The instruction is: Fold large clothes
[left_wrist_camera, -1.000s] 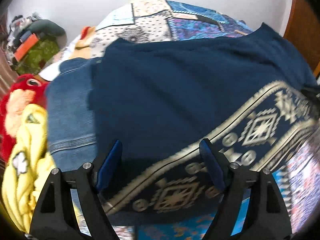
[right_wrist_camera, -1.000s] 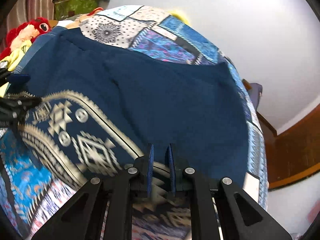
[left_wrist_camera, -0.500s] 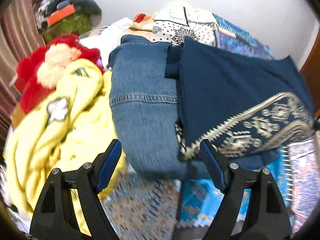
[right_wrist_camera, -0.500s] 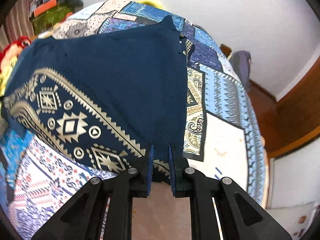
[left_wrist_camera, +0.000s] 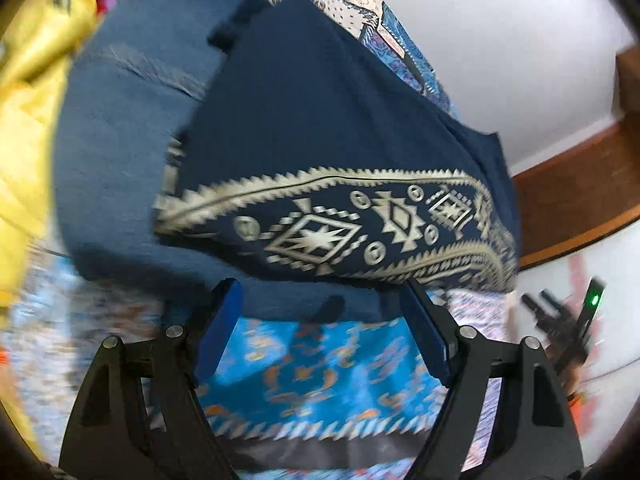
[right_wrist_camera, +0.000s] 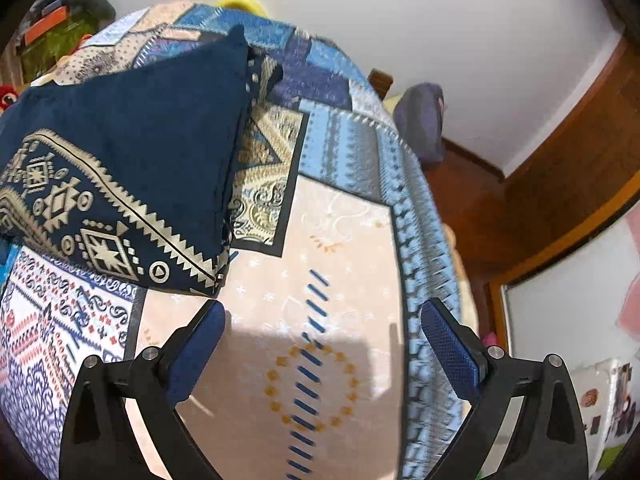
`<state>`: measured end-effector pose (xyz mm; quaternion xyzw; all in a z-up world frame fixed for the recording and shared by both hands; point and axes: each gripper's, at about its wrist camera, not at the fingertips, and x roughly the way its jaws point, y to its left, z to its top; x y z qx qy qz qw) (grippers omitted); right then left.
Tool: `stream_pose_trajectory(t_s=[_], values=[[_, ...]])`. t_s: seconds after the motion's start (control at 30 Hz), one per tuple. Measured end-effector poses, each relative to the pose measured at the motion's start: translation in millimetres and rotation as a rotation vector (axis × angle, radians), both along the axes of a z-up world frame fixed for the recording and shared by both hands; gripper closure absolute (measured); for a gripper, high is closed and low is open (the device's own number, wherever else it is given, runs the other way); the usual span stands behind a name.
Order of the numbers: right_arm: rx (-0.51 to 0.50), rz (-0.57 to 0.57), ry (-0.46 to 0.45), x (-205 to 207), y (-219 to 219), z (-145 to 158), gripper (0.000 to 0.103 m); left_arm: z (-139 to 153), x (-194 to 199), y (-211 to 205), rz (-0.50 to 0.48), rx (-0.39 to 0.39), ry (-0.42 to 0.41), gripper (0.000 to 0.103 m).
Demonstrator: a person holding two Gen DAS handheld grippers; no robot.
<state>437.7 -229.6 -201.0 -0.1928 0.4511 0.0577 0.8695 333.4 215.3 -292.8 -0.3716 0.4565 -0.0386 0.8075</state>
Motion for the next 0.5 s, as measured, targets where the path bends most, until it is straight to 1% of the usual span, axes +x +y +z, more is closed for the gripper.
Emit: stream_pose_trajectory(t_s=[0.07,0.13,0.2,0.27,0.33,0.4,0.43,0.47,0.5], values=[[0.060,0.018,-0.003,-2.8,2.0,10.1,0.006,-7.4,7.4,0.0,0.013,-0.062,-0.009,0.022],[0.132,0.034,0.001,-7.0,8.7,17.5,0.005,-13.0,13.7,2.5,0.041,-0.095,-0.025,0.022],[0.198,0.053,0.006,-3.8,19.3,24.3,0.005,-14.0,20.4,6.9,0.072,-0.106,-0.055,0.022],[0.237,0.070,0.010,-1.4,33.1,27.4,0.005,-11.8,26.4,11.4,0.112,-0.103,-0.089,0.023],[0.258,0.096,0.014,0.4,50.6,28.6,0.005,-9.2,35.9,15.2,0.145,-0.105,-0.142,0.023],[0.265,0.125,0.017,4.6,70.0,27.1,0.005,-6.4,44.0,14.6,0.185,-0.077,-0.167,0.025],[0.269,0.136,0.019,7.0,79.0,26.3,0.005,-3.0,47.9,12.7,0.197,-0.050,-0.186,0.027],[0.275,0.146,0.022,11.0,85.5,24.7,0.005,-0.1,55.3,12.8,0.213,-0.001,-0.199,0.032],[0.285,0.157,0.027,13.9,94.6,23.9,0.005,3.4,61.6,10.9,0.235,0.070,-0.193,0.036]])
